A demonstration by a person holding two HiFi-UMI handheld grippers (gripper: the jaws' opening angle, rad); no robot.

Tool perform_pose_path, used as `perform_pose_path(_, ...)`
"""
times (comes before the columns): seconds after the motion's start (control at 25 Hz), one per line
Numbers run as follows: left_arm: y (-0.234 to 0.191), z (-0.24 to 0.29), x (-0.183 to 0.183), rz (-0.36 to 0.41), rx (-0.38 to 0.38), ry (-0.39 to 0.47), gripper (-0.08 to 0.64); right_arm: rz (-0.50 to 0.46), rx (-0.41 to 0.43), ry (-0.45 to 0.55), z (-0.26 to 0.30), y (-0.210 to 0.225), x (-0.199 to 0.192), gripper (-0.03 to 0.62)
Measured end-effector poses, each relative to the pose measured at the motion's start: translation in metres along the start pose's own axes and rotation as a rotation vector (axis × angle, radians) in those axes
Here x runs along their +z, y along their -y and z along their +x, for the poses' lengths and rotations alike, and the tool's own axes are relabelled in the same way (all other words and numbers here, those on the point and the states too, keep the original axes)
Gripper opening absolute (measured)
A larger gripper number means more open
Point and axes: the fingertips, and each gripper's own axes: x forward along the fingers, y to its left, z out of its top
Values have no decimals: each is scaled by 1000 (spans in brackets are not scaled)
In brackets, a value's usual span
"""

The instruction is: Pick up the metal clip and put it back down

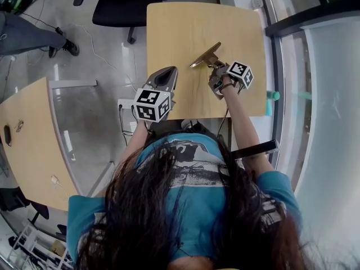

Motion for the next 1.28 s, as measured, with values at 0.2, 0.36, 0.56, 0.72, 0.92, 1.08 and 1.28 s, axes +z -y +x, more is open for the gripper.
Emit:
perform_pose_path(0.2,9,-6,-2,15,-13,0,3,26,113,47,-31,-28,-8,89)
perform_pose_path(0.36,21,-10,-4,35,-29,4,3,3,209,78,-64,-52,-14,89)
perform_pose_path(0.56,36,-12,-8,92,-29,-9,3,-68,285,147,-108,-77,-16,89)
perform_pose_path(0.72,48,-15,-11,108,-27,-1,3,-73,346,178,-142,-88,-24,89)
perform_pose_path(0.92,70,-15,-8,105,-31,35,3,-90,372,182,-176,-83,-28,89)
perform_pose_path(1.08,73,-16,-1,82,-33,63,3,-92,373,176,-181,-85,-29,89)
perform_pose_path(1.28,74,-16,0,76,-40,56,3,-88,401,172,-182,-89,-29,89)
